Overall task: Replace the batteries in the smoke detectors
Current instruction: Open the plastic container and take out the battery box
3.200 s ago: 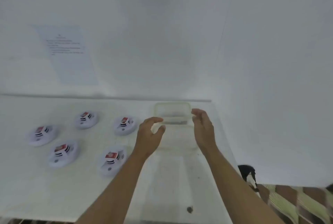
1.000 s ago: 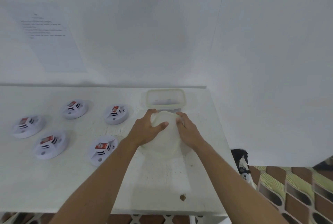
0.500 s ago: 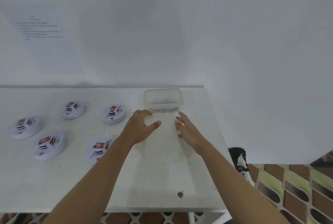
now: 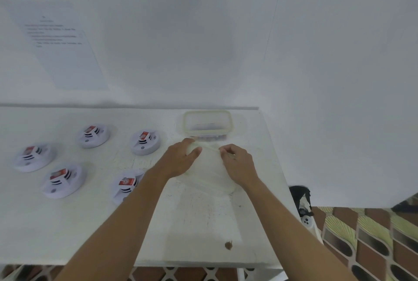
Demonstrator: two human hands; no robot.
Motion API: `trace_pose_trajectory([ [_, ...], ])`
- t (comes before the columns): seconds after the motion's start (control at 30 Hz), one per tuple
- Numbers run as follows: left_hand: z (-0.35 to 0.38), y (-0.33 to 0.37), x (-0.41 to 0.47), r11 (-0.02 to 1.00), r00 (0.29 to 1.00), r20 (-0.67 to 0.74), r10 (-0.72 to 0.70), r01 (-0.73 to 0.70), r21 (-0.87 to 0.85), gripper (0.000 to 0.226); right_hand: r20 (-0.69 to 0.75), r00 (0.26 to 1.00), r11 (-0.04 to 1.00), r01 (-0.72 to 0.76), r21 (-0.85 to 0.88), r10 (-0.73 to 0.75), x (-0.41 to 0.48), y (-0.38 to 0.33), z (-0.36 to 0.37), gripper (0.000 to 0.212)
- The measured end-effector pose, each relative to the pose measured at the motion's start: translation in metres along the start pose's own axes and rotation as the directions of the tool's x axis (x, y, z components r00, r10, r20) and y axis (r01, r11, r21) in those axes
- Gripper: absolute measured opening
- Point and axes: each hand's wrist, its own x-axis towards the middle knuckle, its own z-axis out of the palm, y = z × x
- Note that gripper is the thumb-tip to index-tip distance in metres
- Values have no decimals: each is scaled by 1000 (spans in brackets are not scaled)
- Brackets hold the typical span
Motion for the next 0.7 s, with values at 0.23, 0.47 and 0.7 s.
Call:
trace_pose_trajectory([
  [0.23,2,-9,2,989,999,29,-34,38,-146,47,-5,1000,1000,-6,-12,6,1,2,2,22],
  [0.47,3,-6,3,999,997,-73,4,-6,-34,49,1,1000,999,-13,-32,13,1,2,3,23],
  [0.7,-1,-2,0,959,967,61,248,-254,126,65,57,998,999,22,-47,-20,2,1,-2,24],
])
